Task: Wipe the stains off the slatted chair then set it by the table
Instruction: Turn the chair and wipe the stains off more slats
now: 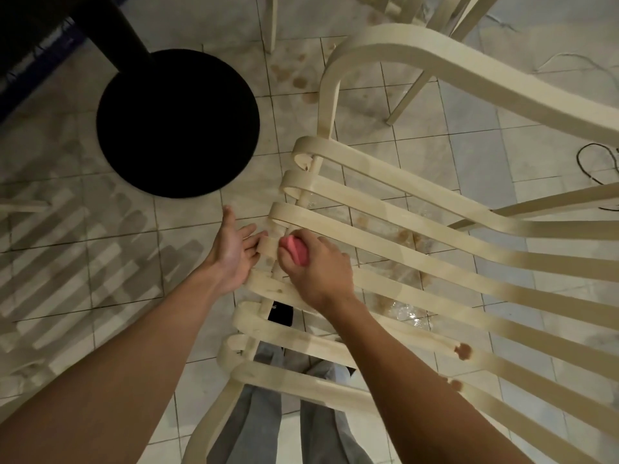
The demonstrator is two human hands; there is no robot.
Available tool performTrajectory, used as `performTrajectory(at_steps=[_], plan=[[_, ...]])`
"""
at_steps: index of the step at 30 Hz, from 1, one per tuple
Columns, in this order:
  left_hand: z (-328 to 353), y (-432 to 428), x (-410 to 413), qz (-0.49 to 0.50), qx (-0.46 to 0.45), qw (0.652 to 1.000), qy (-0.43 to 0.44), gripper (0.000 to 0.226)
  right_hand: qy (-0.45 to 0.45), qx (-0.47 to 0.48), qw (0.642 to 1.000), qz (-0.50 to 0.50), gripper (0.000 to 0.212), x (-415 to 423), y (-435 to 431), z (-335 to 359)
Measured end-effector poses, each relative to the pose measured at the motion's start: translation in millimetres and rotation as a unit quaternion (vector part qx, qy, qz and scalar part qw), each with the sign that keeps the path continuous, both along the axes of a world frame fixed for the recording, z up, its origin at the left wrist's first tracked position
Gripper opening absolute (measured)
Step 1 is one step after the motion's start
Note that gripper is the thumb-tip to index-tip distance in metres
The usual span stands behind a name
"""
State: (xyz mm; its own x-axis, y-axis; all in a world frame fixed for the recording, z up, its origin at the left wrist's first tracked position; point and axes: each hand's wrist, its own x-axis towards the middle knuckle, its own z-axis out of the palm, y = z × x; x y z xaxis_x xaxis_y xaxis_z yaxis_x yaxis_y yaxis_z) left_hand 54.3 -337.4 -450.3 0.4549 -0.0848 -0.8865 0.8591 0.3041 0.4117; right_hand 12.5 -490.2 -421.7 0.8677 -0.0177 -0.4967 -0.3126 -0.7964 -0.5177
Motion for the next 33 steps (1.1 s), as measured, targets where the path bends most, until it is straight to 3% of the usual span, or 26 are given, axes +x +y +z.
performTrajectory(at_steps=[10,25,29,33], plan=[[-2,-3,0,-0.011,0.013,1.0,-0.002,0.083,-0.023,-0.036,0.999,-0.021,0.033,-33,-62,-9],[-5,2,-4,-0.055,-0.011,0.998,-0.014,0.094,0.015,-0.064,0.997,0.041,0.03,18,55,-7],[0,0,-2,-0.045,0.026,0.999,-0.013,0.091,-0.021,-0.05,0.997,0.047,0.034,7,40,-6],[8,-14,-3,-0.082,0.104,0.99,-0.038,0.074,-0.024,0.0,1.0,0.019,0.035,-15,-13,-5]])
